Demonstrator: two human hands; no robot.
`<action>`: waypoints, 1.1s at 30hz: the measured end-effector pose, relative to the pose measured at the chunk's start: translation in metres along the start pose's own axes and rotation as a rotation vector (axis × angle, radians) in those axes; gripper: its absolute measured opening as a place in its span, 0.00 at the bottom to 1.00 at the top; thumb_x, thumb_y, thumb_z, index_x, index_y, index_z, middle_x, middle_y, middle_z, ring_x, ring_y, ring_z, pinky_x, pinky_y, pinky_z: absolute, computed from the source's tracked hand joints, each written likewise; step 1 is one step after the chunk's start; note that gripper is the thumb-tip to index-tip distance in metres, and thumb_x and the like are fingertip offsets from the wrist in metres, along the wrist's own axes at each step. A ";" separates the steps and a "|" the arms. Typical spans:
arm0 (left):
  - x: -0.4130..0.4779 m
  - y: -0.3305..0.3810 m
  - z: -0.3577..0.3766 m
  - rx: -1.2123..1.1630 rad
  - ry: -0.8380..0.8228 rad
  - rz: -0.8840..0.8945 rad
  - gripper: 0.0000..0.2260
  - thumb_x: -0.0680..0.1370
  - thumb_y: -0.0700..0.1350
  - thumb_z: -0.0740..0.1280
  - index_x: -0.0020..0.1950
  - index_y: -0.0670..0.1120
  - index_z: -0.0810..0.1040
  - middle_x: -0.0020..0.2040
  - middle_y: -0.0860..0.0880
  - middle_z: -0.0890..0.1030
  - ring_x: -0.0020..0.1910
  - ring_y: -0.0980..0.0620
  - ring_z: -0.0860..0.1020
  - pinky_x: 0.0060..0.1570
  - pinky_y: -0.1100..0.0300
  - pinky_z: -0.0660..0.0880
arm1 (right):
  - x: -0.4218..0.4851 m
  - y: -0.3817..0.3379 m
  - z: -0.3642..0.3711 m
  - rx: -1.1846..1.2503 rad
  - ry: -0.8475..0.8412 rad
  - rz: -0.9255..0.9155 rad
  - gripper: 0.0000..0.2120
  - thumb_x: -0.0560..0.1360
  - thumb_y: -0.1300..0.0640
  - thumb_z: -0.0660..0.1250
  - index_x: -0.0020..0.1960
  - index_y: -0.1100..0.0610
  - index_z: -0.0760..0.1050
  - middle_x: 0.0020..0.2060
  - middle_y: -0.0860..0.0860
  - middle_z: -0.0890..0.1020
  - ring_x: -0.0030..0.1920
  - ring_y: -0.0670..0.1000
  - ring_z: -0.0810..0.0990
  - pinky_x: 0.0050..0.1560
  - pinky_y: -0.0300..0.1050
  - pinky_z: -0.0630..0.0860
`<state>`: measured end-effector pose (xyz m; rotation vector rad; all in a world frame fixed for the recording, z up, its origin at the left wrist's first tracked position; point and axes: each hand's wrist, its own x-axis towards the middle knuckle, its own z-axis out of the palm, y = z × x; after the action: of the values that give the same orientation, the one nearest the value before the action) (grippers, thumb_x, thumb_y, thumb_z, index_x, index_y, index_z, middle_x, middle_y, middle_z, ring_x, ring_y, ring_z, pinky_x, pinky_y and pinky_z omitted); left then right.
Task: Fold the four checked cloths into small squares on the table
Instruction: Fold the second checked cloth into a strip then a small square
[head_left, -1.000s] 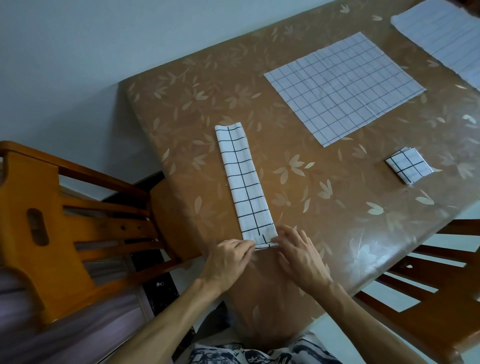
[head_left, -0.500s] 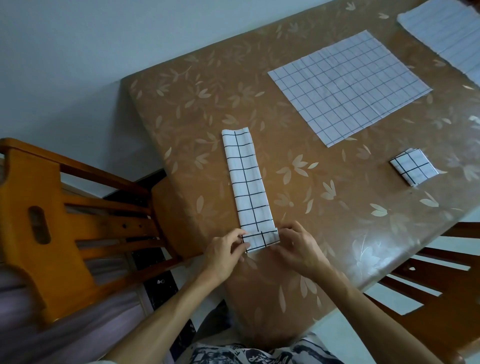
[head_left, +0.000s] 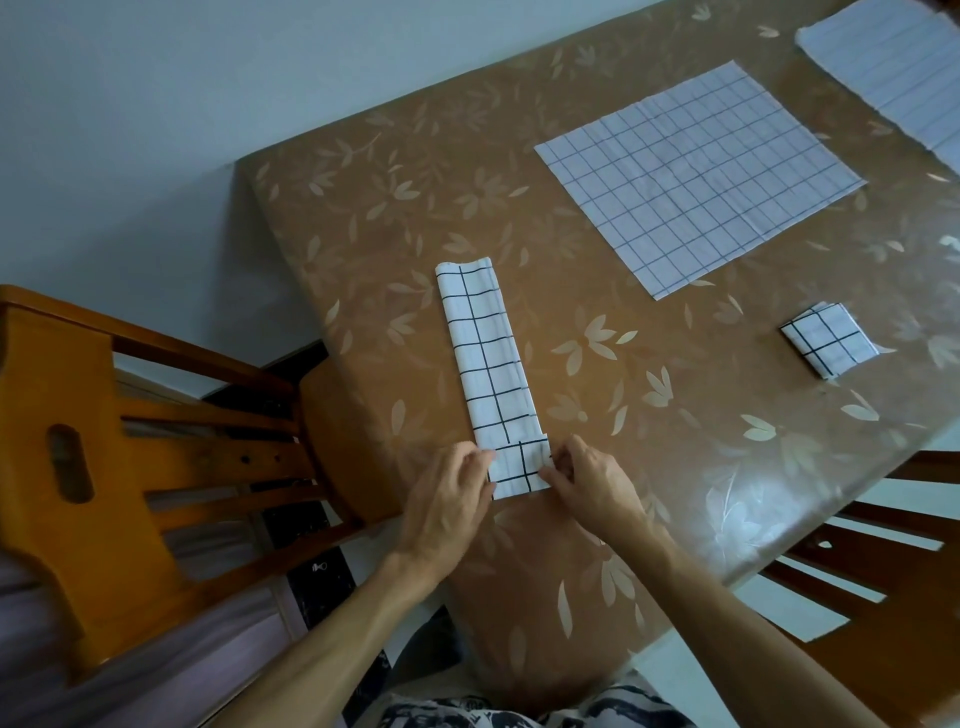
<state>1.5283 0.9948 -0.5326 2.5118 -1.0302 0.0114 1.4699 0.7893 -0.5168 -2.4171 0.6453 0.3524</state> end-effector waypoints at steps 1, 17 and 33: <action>-0.002 -0.002 0.004 0.058 0.001 0.120 0.15 0.76 0.44 0.73 0.62 0.46 0.77 0.60 0.45 0.77 0.57 0.49 0.77 0.51 0.60 0.79 | 0.000 0.000 0.000 -0.006 0.001 0.001 0.11 0.77 0.48 0.67 0.47 0.55 0.69 0.39 0.47 0.78 0.38 0.51 0.76 0.33 0.43 0.68; 0.022 -0.001 -0.013 -0.225 -0.135 0.031 0.13 0.84 0.49 0.57 0.57 0.46 0.80 0.51 0.51 0.85 0.50 0.55 0.83 0.48 0.58 0.81 | -0.005 0.016 -0.001 -0.175 0.083 -0.503 0.16 0.75 0.53 0.66 0.63 0.52 0.74 0.70 0.50 0.72 0.55 0.54 0.74 0.50 0.51 0.77; 0.042 -0.003 -0.008 -0.308 -0.209 -0.305 0.23 0.82 0.49 0.65 0.75 0.50 0.63 0.60 0.50 0.77 0.56 0.53 0.77 0.49 0.62 0.76 | 0.024 -0.014 -0.004 0.184 -0.014 -0.048 0.20 0.77 0.52 0.67 0.66 0.51 0.65 0.37 0.44 0.81 0.39 0.47 0.81 0.42 0.48 0.80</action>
<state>1.5621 0.9722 -0.5194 2.3878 -0.6521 -0.4721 1.4974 0.7877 -0.5162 -2.2485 0.5863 0.2771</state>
